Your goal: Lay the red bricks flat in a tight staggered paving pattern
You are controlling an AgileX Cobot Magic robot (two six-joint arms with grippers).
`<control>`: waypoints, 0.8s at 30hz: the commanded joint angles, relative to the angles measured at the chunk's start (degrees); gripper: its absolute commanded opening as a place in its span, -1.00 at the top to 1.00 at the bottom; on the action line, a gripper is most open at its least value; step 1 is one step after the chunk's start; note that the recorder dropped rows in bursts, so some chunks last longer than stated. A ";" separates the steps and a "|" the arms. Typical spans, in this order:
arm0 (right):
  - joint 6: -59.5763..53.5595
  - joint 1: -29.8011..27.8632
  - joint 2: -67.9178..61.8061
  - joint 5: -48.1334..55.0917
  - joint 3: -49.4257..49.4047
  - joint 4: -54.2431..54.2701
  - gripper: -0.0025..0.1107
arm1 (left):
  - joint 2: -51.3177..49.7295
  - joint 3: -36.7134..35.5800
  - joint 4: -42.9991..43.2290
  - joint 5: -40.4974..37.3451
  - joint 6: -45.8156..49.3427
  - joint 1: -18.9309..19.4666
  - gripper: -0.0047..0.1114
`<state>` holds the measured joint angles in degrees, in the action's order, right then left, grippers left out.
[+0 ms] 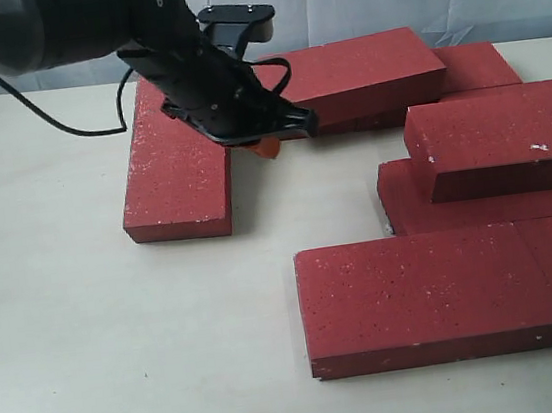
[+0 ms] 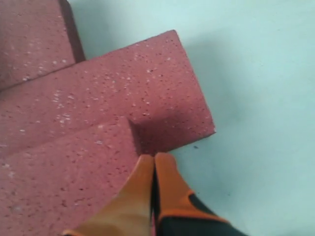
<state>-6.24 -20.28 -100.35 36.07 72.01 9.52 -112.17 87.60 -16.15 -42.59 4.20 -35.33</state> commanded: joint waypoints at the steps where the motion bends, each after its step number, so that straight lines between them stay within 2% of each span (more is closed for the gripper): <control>1: 8.14 -0.36 -0.28 -0.64 0.29 -11.93 0.97 | -2.92 2.88 -2.68 -0.76 2.35 -2.19 0.92; 7: 10.20 -0.36 -1.14 -1.10 0.29 -15.30 0.97 | -8.44 8.94 -7.02 0.27 2.93 -3.52 0.92; 14: 10.20 -0.36 -4.63 -0.66 0.29 -14.83 0.97 | -14.47 15.64 -15.22 -0.01 8.70 -4.02 0.92; 17: 9.71 -0.26 -5.33 -0.50 0.29 -11.29 0.97 | -15.77 17.17 -16.07 1.46 8.70 -4.25 0.92; 21: 2.51 -0.26 -6.10 0.53 0.29 -3.85 0.97 | -17.12 18.14 -21.38 2.11 11.35 -4.25 0.92; 24: 1.26 -0.26 -6.63 0.98 0.29 -2.02 0.97 | -17.42 18.19 -25.91 2.78 15.08 -4.25 0.92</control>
<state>-2.93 -20.28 -106.48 36.70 72.01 5.32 -129.33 105.34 -37.49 -40.99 15.99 -39.35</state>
